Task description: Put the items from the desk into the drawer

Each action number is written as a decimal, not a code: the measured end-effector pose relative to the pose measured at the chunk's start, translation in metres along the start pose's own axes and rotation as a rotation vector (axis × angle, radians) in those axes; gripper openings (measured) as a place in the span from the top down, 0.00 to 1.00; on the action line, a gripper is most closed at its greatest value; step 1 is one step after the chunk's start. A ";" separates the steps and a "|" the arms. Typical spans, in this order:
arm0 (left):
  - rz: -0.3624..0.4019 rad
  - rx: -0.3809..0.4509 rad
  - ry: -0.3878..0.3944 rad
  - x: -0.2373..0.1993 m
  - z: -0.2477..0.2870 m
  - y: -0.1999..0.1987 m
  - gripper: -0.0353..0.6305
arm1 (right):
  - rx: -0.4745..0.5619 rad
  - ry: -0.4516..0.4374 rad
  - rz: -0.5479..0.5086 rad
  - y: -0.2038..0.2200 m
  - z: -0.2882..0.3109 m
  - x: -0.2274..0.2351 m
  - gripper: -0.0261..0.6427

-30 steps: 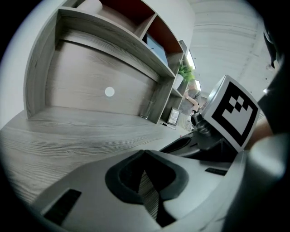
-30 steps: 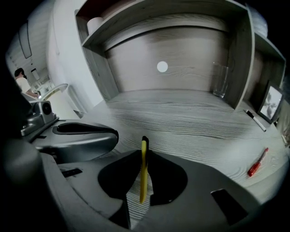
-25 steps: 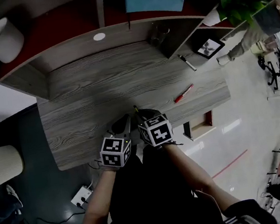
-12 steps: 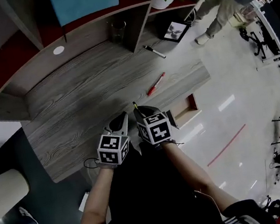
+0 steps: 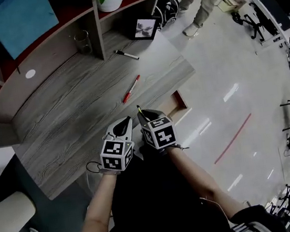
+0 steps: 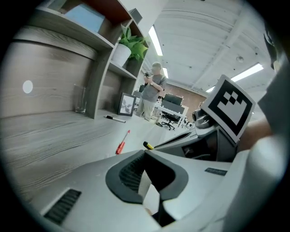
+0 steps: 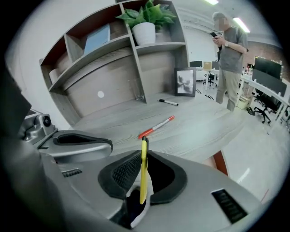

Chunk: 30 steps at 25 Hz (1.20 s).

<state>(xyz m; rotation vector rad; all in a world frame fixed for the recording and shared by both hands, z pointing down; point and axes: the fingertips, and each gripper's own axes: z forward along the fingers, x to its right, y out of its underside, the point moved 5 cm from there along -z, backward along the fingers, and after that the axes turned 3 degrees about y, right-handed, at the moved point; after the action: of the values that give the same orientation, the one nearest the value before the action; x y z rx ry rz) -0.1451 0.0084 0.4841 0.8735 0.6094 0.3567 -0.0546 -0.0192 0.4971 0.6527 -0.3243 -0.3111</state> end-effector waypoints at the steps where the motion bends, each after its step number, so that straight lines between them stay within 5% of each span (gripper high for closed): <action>1: 0.005 -0.006 0.007 0.007 0.006 0.000 0.95 | 0.007 0.006 0.012 0.002 -0.003 0.009 0.87; 21: 0.068 -0.069 0.094 0.103 0.108 0.014 0.95 | 0.099 0.069 0.296 0.052 -0.034 0.145 0.87; 30: 0.077 -0.113 0.131 0.110 0.149 0.034 0.95 | 0.063 0.065 0.436 0.073 -0.009 0.191 0.87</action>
<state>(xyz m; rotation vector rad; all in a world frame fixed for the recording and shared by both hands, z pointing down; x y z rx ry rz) 0.0319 -0.0032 0.5461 0.7707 0.6715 0.5166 0.1345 -0.0318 0.5737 0.6347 -0.4056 0.1372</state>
